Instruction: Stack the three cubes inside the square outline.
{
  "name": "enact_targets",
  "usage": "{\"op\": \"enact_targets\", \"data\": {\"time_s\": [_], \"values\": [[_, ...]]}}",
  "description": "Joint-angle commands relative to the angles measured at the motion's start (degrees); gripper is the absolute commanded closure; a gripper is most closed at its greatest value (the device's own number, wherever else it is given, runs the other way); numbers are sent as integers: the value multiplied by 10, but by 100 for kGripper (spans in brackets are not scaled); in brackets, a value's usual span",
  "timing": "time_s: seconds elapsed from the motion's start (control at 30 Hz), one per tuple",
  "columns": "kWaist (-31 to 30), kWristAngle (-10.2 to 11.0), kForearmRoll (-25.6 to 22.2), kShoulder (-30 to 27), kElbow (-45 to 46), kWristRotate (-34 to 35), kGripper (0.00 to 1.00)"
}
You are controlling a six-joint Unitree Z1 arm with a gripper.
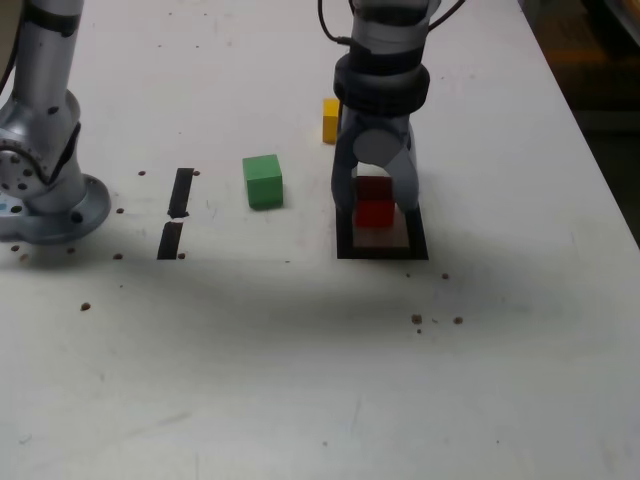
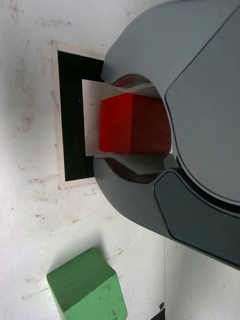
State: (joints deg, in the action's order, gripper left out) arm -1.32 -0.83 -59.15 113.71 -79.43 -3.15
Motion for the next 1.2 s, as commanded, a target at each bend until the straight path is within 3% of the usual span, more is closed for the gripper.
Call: {"op": "enact_targets", "data": {"time_s": [0.0, 0.27, 0.6, 0.9, 1.17], "values": [[1, -2, 2, 3, 1, 1, 47], [1, -7, 10, 4, 3, 0, 43], [1, -2, -16, -14, 7, -1, 25], [1, 35, -108, -93, 1, 7, 11], [15, 75, -163, -138, 4, -6, 4]]}}
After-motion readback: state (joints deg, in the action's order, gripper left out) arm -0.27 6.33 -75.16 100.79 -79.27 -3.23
